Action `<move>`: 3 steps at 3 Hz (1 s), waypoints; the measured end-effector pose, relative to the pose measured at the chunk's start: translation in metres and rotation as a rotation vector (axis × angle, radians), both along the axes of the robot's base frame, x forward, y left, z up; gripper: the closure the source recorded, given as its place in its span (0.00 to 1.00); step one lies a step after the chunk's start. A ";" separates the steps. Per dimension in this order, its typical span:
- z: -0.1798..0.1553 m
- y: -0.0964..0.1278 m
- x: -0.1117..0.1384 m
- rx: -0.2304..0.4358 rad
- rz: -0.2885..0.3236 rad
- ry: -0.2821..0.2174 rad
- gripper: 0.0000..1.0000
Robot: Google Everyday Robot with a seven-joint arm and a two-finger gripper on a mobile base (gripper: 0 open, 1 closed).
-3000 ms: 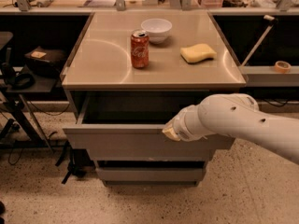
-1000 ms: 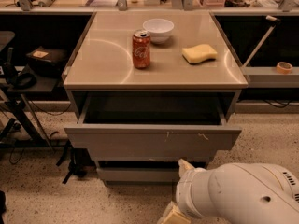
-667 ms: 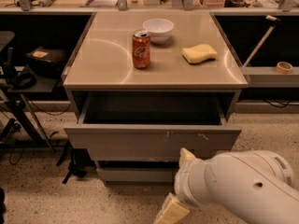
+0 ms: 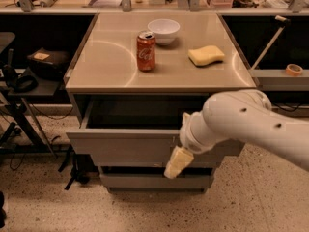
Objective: Open top drawer
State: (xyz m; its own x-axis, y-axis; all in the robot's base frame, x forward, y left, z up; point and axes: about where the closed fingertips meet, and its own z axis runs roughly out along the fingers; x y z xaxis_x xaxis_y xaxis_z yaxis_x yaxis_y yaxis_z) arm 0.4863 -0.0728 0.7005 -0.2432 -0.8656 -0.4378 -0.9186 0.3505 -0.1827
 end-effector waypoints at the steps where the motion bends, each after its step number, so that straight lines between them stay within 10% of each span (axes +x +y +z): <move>1: 0.026 0.004 0.031 0.034 -0.015 -0.050 0.00; 2: 0.023 0.005 0.028 0.079 0.006 -0.040 0.00; 3: 0.019 0.009 0.040 0.262 0.013 -0.054 0.00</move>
Offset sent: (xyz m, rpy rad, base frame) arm 0.0221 0.0043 0.0110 0.1406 -0.0226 0.0688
